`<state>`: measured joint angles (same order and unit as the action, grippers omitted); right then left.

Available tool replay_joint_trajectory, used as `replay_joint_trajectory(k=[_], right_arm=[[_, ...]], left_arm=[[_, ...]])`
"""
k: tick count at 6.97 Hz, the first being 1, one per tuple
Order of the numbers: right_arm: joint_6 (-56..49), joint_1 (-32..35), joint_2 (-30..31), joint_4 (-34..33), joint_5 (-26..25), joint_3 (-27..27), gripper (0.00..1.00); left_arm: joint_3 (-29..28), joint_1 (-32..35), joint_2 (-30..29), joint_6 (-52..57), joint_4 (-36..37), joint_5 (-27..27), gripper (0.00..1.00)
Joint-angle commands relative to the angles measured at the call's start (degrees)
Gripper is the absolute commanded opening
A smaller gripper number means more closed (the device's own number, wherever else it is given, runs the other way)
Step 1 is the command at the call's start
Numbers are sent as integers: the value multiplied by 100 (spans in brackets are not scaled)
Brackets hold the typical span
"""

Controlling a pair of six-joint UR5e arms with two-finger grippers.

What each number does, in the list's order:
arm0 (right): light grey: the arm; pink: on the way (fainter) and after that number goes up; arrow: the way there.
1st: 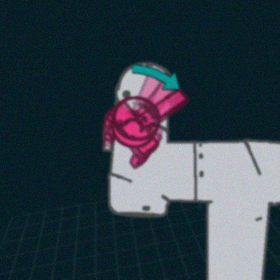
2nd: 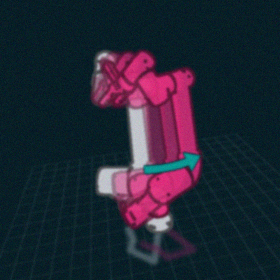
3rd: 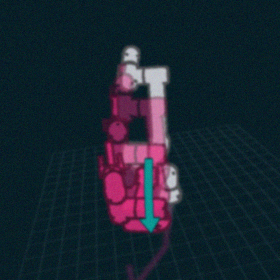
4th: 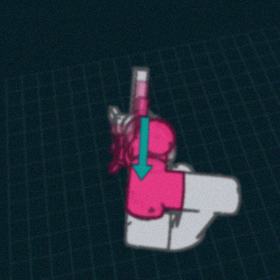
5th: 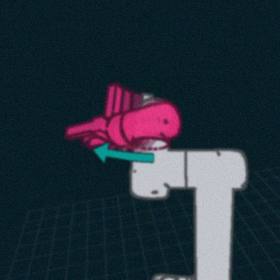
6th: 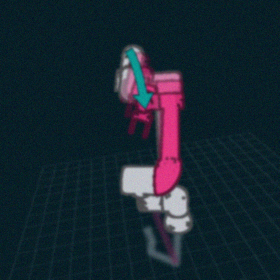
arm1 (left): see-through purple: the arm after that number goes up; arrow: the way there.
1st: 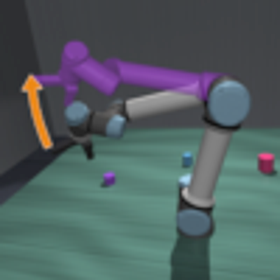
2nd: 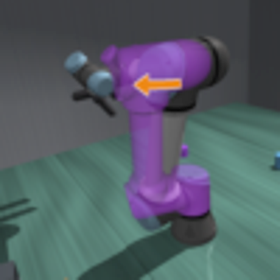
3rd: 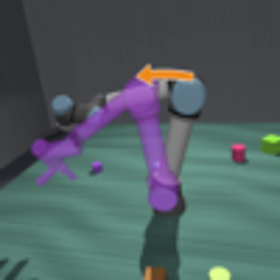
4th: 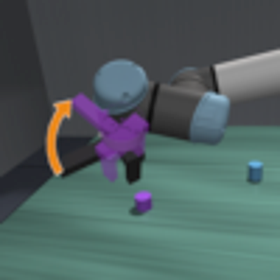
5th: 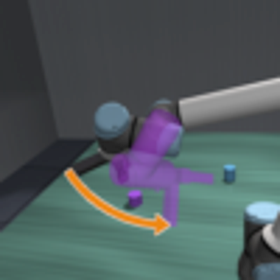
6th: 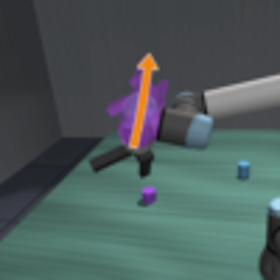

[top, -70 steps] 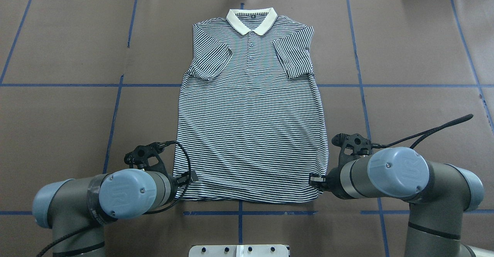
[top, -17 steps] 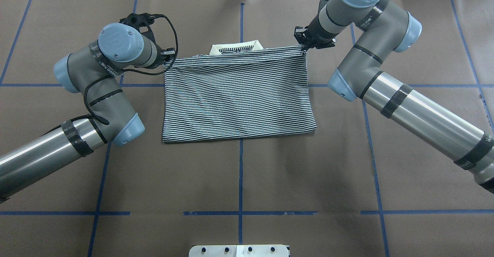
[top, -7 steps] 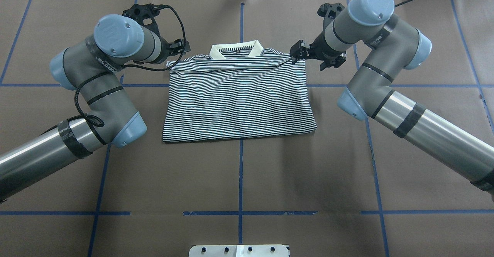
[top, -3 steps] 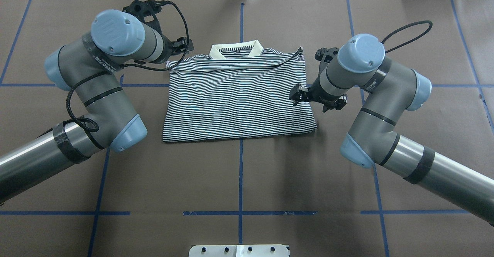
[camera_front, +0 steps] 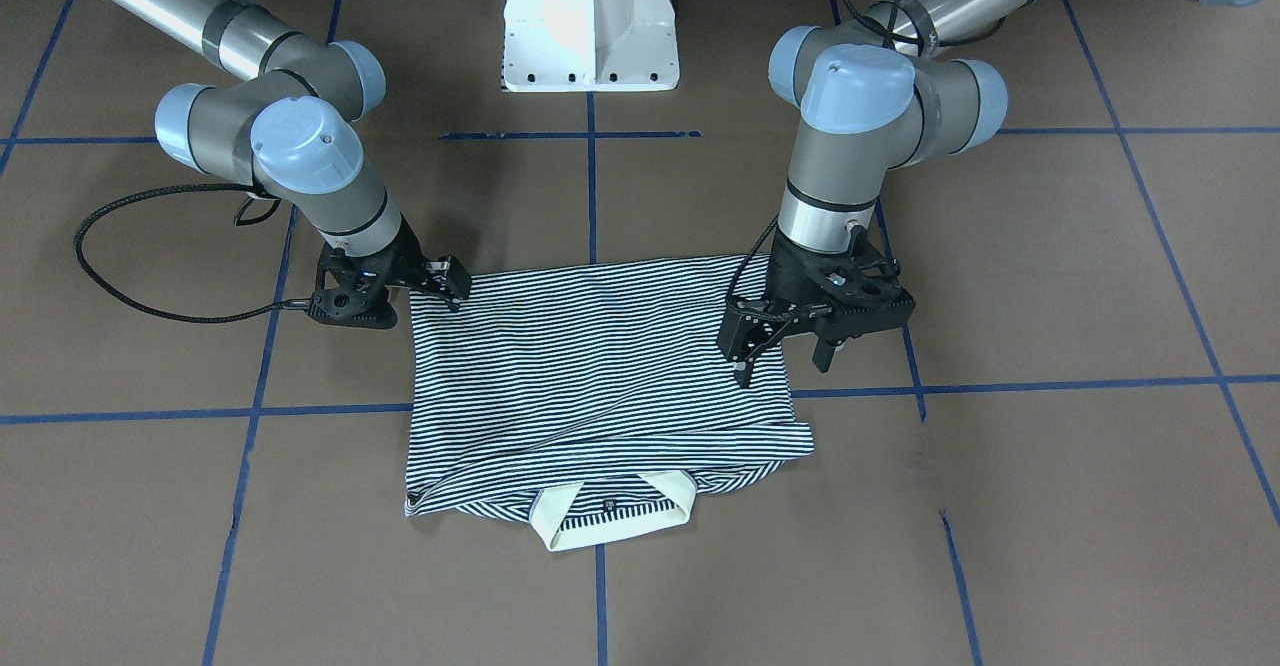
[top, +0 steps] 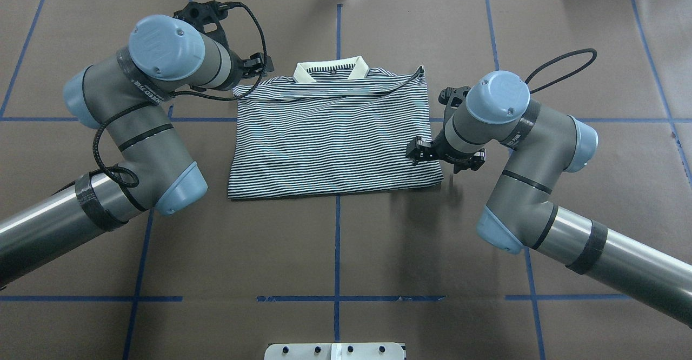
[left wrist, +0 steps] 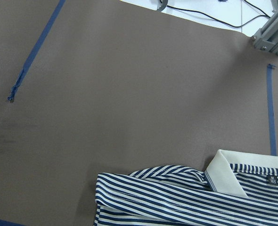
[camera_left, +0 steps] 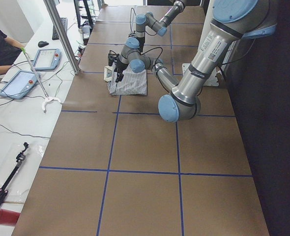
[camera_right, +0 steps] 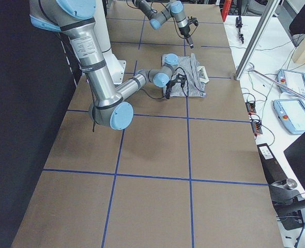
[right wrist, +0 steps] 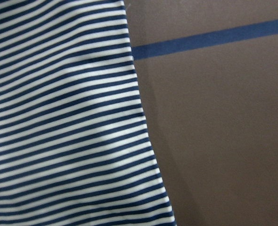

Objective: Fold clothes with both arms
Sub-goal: 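Grasp the folded shirt's edge nearest the right gripper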

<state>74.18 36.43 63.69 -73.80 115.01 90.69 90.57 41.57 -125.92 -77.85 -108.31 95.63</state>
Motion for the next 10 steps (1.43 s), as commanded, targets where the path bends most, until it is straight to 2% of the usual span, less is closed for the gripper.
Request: replay_joint_trajectory(k=[1, 2, 4, 6, 7, 10], right_arm=[[-17, -48, 21, -3, 65, 19, 35], [-78, -57, 30, -3, 74, 19, 1], [-96, -57, 12, -3, 109, 19, 0], [-114, 22, 125, 23, 451, 150, 0], [-105, 4, 405, -2, 461, 534, 0], [-9, -739, 2229, -29, 496, 2456, 0]], left_arm=[[22, 0, 7, -2, 3, 0, 100], [22, -8, 7, -11, 3, 0, 100], [22, -8, 7, -11, -6, 0, 100], [22, -43, -2, -11, -14, 0, 100], [144, -52, -11, -29, -6, 0, 100], [268, -175, -11, -37, -6, 0, 100]])
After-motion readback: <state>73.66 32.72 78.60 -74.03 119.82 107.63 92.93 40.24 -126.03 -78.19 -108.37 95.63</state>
